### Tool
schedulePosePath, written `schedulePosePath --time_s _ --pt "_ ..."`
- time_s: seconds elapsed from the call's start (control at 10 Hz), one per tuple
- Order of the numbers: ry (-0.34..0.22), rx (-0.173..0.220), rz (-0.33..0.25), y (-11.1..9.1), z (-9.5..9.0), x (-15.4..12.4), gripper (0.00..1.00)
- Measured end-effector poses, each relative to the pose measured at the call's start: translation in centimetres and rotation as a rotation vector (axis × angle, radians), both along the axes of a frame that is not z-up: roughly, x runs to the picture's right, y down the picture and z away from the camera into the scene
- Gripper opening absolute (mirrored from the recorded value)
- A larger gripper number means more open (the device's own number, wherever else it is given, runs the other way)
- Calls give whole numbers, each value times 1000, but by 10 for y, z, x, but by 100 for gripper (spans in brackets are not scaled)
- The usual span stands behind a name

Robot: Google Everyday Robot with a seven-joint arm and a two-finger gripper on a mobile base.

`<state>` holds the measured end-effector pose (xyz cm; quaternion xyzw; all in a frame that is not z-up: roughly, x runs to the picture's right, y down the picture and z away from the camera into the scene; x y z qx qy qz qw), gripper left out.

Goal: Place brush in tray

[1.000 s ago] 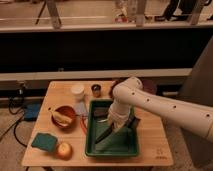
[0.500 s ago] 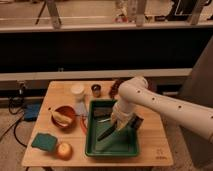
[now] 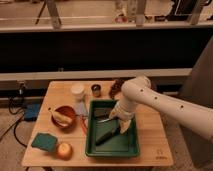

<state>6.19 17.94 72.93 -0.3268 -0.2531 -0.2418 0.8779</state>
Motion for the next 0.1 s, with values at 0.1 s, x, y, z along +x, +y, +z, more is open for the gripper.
schedulePosePath --time_s 0.1 --pt "1 -2 9 -1 1 3 41"
